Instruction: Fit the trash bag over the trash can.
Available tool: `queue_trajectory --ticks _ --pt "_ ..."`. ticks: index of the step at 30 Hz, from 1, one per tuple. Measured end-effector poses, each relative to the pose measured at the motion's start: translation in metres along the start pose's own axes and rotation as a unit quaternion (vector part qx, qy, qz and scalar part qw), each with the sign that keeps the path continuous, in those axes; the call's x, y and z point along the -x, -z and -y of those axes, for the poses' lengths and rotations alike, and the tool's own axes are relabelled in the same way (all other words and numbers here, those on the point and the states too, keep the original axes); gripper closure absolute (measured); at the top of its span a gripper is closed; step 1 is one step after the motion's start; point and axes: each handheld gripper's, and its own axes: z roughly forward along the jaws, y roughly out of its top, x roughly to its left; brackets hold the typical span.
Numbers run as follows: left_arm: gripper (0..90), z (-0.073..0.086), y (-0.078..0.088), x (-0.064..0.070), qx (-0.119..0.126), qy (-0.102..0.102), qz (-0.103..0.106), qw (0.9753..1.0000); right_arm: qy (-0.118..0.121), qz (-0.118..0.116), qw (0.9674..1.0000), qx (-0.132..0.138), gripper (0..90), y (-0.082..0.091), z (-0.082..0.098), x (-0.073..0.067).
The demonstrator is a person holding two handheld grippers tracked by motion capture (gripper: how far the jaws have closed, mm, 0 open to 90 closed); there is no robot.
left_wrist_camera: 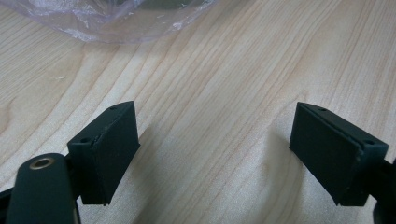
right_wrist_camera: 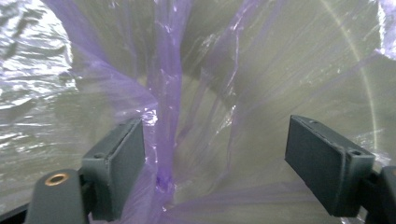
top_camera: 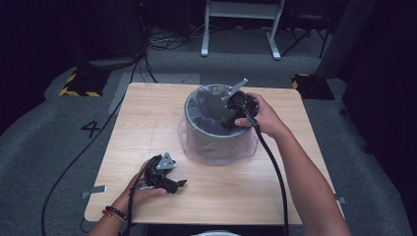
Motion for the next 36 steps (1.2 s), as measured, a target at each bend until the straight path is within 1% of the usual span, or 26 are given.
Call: queue_trajectory --ticks 3,6,8,10,12,14,15,18,21,23,27,29,31,36 --pt "15.2 0.0 0.0 0.0 0.0 0.0 0.001 1.0 -0.002 0.0 0.9999 0.017 18.4 0.002 0.002 0.0" --pt "15.1 0.0 0.0 0.0 -0.001 0.0 0.001 1.0 -0.02 -0.002 0.9988 0.044 19.5 0.005 0.004 0.001" --pt "15.1 0.0 0.0 0.0 0.0 0.0 0.001 1.0 -0.034 -0.01 0.9974 0.062 19.6 0.007 0.007 0.003" --pt "15.1 0.0 0.0 0.0 0.0 0.0 0.001 1.0 -0.044 -0.01 0.9962 0.075 19.8 0.009 0.008 0.004" --pt "15.1 0.0 0.0 0.0 0.0 -0.001 0.002 1.0 -0.055 -0.01 0.9945 0.089 18.9 0.012 0.009 0.004" --pt "15.1 0.0 0.0 0.0 0.0 -0.001 0.001 1.0 -0.064 -0.005 0.9924 0.105 16.8 0.015 0.011 0.005" --pt "15.1 0.0 0.0 0.0 -0.001 -0.001 0.002 1.0 -0.069 -0.002 0.9911 0.114 17.1 0.017 0.011 0.005" --pt "15.1 0.0 0.0 -0.001 0.0 -0.002 0.002 1.0 -0.08 -0.009 0.9878 0.133 17.1 0.022 0.014 0.008" --pt "15.1 0.0 0.0 -0.001 0.0 -0.002 0.002 1.0 -0.083 0.008 0.9866 0.14 17.9 0.027 0.017 0.008" --pt "15.1 0.0 0.0 -0.001 0.0 -0.002 0.002 1.0 -0.084 0.008 0.9848 0.152 18.0 0.031 0.019 0.007" --pt "15.1 0.0 0.0 -0.001 0.0 -0.002 0.002 1.0 -0.079 0.013 0.9829 0.166 18.0 0.038 0.024 0.006" --pt "15.1 0.0 0.0 -0.001 0.0 -0.002 0.002 1.0 -0.075 0.01 0.9828 0.168 18.1 0.04 0.026 0.006" --pt "15.1 0.0 0.0 -0.001 0.0 -0.002 0.002 1.0 -0.074 0.017 0.9835 0.165 19.5 0.041 0.029 0.006" --pt "15.1 0.0 0.0 -0.001 0.0 -0.002 0.002 1.0 -0.069 0.019 0.9834 0.167 19.6 0.046 0.035 0.006"
